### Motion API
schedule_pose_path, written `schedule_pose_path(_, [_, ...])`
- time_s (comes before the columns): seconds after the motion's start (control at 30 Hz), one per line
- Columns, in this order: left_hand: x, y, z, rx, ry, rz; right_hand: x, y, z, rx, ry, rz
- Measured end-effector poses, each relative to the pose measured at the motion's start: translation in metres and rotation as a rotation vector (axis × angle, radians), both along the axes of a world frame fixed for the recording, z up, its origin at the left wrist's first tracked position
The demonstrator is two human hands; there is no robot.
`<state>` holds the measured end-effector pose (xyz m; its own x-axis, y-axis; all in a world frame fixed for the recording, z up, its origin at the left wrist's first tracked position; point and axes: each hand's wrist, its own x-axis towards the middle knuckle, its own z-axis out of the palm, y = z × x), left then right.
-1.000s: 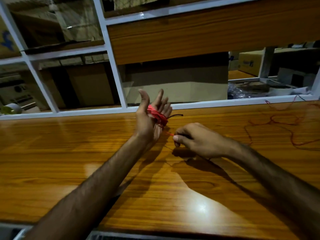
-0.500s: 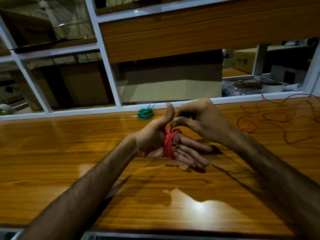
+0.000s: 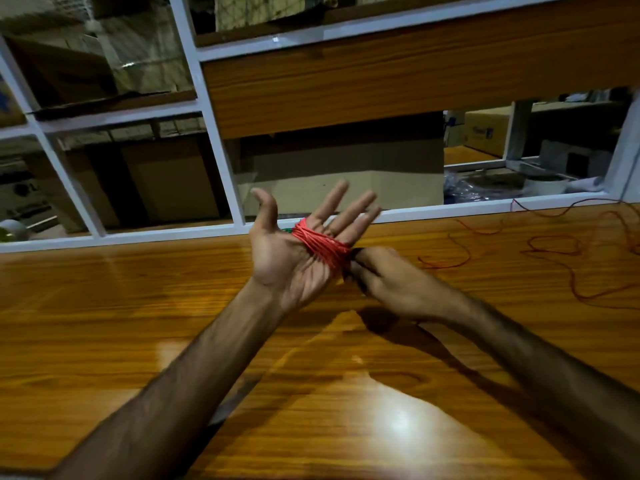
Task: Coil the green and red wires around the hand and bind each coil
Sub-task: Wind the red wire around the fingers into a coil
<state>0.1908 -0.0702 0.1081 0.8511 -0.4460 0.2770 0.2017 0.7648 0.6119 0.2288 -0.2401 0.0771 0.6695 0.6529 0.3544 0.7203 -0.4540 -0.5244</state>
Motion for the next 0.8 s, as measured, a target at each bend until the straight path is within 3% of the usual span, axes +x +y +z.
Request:
schedule_pose_path(0.13, [0.011, 0.007, -0.002, 0.108, 0.081, 0.48, -0.002, -0.002, 0.008, -0.086, -0.105, -0.035])
schedule_pose_path(0.2, [0.014, 0.012, -0.005, 0.221, 0.067, 0.565, -0.005, -0.004, 0.013, -0.09, -0.139, -0.049])
schedule_pose_path(0.37, [0.021, 0.018, -0.019, 0.76, -0.075, 0.692, -0.008, -0.01, 0.021, -0.03, -0.242, -0.016])
schedule_pose_path(0.53, [0.016, 0.012, -0.029, 1.11, -0.144, 0.396, -0.009, -0.009, 0.024, 0.078, -0.27, 0.054])
schedule_pose_path(0.7, [0.0, 0.001, -0.027, 0.982, -0.081, 0.058, -0.003, -0.016, 0.027, 0.157, -0.337, 0.054])
schedule_pose_path(0.8, [-0.01, 0.0, -0.022, 0.821, -0.068, -0.212, -0.006, -0.015, 0.029, 0.216, -0.196, 0.081])
